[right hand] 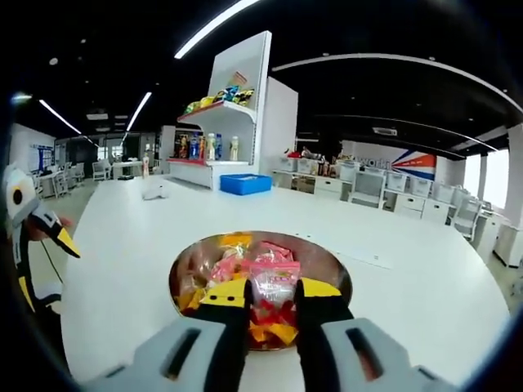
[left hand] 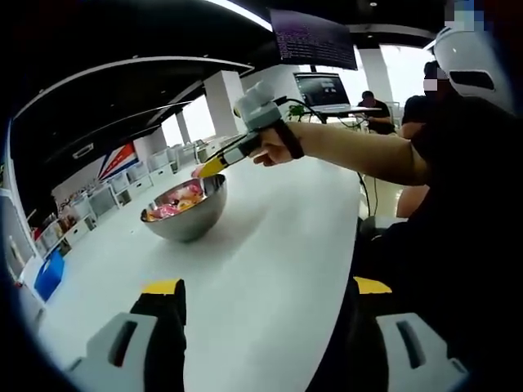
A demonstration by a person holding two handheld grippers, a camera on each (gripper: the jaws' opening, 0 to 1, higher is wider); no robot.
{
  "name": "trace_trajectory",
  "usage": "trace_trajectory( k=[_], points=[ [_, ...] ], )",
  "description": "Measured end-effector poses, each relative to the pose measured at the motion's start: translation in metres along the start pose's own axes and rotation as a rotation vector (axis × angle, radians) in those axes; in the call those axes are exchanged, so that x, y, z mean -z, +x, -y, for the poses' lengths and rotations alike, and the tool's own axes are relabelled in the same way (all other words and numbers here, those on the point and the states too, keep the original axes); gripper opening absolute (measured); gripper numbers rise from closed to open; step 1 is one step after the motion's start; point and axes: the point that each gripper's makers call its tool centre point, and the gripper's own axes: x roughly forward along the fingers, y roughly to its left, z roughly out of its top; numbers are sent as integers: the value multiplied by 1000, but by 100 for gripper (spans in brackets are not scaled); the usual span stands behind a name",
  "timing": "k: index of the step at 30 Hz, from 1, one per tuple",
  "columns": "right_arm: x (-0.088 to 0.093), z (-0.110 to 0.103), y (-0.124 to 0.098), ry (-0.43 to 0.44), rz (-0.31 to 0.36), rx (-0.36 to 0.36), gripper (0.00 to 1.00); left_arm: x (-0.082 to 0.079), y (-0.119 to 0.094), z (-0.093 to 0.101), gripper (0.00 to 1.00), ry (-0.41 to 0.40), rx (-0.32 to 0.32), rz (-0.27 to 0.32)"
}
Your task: Pick up the marshmallows scattered on the table and place them into the bowl on the table
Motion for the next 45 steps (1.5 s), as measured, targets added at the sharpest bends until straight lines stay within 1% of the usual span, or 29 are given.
trace_trajectory(
  k=[4, 5, 7, 8, 9, 10, 12, 13, 14, 15, 16, 17, 21, 28, 31, 33, 35, 39, 40, 42, 44, 45],
  points=[
    [-1, 3, 0, 6, 9, 4, 17, 0, 0, -1, 79, 0, -2, -1],
    [-3, 4, 1, 15, 19, 5, 20, 0, 0, -1, 79, -1, -3, -1],
    [-7, 3, 1, 27, 42, 0, 30, 0, 0, -1, 79, 0, -3, 1],
    [-8, 3, 2, 27, 43, -1, 34, 0, 0, -1, 79, 0, -2, 0],
    [-9, 3, 2, 15, 53, -2, 42, 0, 0, 0, 79, 0, -2, 0],
    [-10, 5, 2, 17, 59, 14, 60, 0, 0, 0, 79, 1, -3, 0],
    [-11, 9, 4, 9, 71, 33, 90, 0, 0, 0, 79, 1, -2, -1],
    [-11, 9, 5, 9, 72, 32, 97, 0, 0, 0, 79, 1, -3, -1],
    [-11, 7, 4, 16, 69, 23, 93, -1, 0, 0, 79, 1, -3, -1],
    [-11, 5, 5, 37, 72, 8, 94, -1, 0, 0, 79, 1, -2, 0],
    [-11, 2, 6, 50, 73, -4, 97, -1, 0, 0, 79, 0, -1, -1],
    [-10, 0, 5, 52, 71, -7, 96, -1, 0, 0, 79, 0, -2, -1],
    [-9, -3, 6, 36, 64, -19, 97, -2, -2, -2, 79, -3, -5, 3],
    [-6, -8, 6, 33, 51, -41, 97, -1, -3, -4, 79, -5, -12, 2],
    [-6, -10, 5, 33, 52, -55, 97, -2, -4, -8, 79, -10, 6, 5],
    [-3, -14, 4, 46, 40, -86, 97, -11, -4, -15, 79, -55, 10, 48],
    [-1, -17, 2, 68, 37, -111, 97, -20, -4, -25, 80, -87, 16, 91],
    [-3, -21, -5, 83, 65, -209, 97, -20, 12, -60, 84, -90, 2, 101],
    [-1, -22, -6, 87, 61, -243, 97, -17, 19, -73, 85, -78, -9, 97],
    [5, -22, -10, 98, 35, -299, 97, -8, 35, -101, 87, -97, -38, 78],
    [10, -16, -11, 90, 20, -305, 97, -1, 51, -124, 88, -122, -41, 71],
    [14, -13, -11, 54, 12, -316, 97, 0, 58, -134, 88, -136, -42, 75]
  ],
)
